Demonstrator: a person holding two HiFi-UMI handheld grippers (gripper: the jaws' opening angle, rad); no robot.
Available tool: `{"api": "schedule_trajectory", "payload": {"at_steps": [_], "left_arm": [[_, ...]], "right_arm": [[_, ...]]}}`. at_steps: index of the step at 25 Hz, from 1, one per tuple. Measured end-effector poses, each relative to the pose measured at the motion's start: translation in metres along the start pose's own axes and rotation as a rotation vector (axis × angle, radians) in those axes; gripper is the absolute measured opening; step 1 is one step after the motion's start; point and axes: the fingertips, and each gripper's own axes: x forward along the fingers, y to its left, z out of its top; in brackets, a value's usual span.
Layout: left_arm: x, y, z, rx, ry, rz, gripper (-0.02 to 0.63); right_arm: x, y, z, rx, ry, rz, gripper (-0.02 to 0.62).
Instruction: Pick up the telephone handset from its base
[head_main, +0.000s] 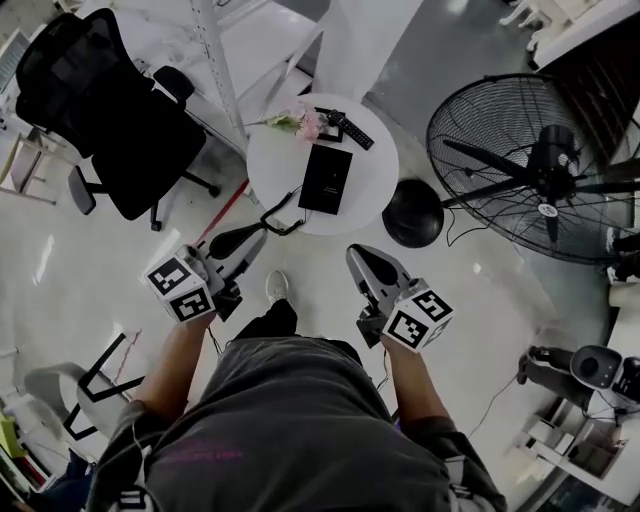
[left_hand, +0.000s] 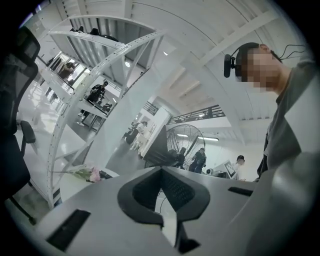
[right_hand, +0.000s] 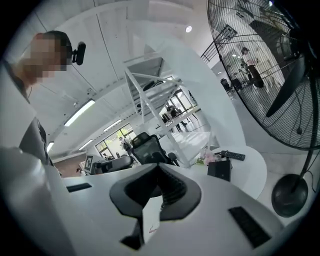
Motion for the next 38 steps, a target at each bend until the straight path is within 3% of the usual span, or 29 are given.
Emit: {"api": "schedule_trajectory", "payload": {"at_steps": [8, 20, 38], "left_arm": [[0.004, 0.043, 0.018, -0.015, 0.015, -0.031, 0.014], [0.019, 0.077, 0.012, -0.055, 0.044, -0.009, 0.014], [0.119, 0.157, -0.042, -0.102, 0.130, 0.139, 0.015]], "right_arm": [[0.042, -0.007, 0.017, 0.011, -0.009, -0.041, 0.021], [0.073, -0.028, 0.024, 0.027, 0.025, -0.047, 0.021], [0.111, -0.134, 0.048, 0.077, 0.138, 0.035, 0.021]]}}
